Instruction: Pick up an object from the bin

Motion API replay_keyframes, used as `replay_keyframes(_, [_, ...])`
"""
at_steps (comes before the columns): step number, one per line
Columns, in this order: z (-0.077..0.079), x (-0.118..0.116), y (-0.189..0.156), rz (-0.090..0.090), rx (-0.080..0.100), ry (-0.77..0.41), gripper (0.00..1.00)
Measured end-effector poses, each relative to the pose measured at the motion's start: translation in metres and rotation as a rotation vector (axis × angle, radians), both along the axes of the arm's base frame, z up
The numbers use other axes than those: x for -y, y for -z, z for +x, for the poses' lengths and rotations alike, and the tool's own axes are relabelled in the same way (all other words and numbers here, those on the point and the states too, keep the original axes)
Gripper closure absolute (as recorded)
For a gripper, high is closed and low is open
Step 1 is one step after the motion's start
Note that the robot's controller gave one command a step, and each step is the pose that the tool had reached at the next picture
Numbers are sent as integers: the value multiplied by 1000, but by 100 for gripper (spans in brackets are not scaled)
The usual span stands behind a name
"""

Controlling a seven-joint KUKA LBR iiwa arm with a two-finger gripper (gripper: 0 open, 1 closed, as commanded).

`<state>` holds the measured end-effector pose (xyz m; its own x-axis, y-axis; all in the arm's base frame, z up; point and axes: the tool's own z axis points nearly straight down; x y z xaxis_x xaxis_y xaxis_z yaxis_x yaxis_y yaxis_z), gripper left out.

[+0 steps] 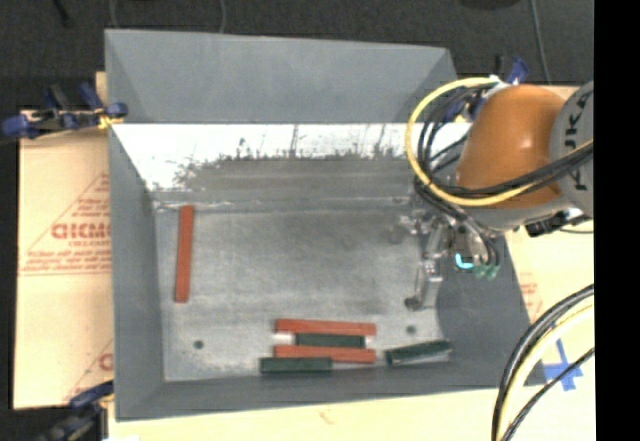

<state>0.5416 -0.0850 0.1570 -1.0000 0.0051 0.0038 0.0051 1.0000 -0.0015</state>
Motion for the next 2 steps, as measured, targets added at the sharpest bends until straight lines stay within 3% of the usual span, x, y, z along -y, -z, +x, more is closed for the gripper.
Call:
replay_keyframes(1, [-61,-4,68,2,-5,-69,0])
replay_keyframes(2, [-63,-31,86,1,10,276,0])
